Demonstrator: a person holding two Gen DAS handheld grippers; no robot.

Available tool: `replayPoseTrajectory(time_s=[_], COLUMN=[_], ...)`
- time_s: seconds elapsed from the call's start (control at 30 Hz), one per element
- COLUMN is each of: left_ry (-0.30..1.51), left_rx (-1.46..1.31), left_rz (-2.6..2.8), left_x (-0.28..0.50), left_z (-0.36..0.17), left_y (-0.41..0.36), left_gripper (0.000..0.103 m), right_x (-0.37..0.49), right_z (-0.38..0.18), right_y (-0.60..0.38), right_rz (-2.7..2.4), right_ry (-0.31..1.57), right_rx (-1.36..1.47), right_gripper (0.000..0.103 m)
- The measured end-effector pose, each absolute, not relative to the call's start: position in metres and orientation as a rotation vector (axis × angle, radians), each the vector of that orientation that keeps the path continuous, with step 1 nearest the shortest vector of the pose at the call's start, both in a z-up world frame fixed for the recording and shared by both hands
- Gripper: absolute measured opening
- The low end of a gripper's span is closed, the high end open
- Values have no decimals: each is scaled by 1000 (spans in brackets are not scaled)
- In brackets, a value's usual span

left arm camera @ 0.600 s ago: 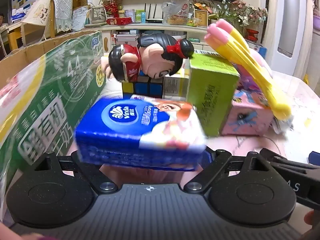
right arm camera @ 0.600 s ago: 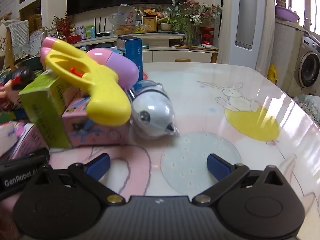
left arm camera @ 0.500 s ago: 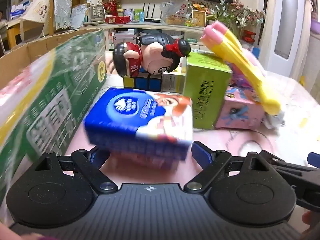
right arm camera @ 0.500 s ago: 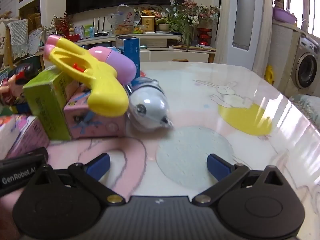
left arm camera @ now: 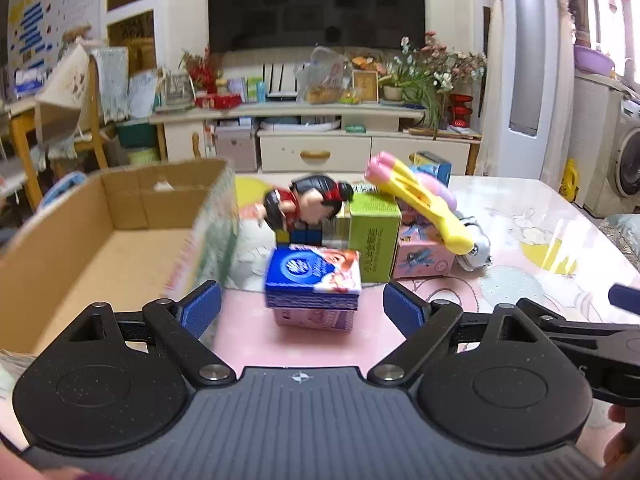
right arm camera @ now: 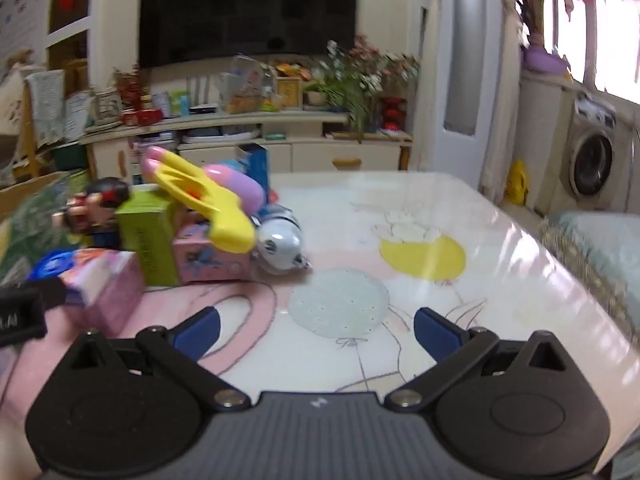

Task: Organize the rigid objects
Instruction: 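Move left gripper to the blue tissue pack while right gripper approaches the yellow water gun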

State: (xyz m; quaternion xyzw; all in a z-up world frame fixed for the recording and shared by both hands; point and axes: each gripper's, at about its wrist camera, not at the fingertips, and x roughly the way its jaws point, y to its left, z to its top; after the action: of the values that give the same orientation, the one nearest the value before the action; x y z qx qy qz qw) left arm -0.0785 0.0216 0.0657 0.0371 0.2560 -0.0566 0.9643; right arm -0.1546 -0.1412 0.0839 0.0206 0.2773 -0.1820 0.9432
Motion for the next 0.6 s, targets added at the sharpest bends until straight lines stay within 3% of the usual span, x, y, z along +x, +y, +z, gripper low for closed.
replayPoseTrajectory(time_s=[0.6], left_ry=[409], left_rx=[59], left_rz=[4], left_x=[-157], left_z=[98], left_y=[92], left_gripper=[103], right_x=[-202], right_z=[155], right_y=[-59], right_rz=[-242], right_ry=[379], right_rx=[24], right_gripper=[102])
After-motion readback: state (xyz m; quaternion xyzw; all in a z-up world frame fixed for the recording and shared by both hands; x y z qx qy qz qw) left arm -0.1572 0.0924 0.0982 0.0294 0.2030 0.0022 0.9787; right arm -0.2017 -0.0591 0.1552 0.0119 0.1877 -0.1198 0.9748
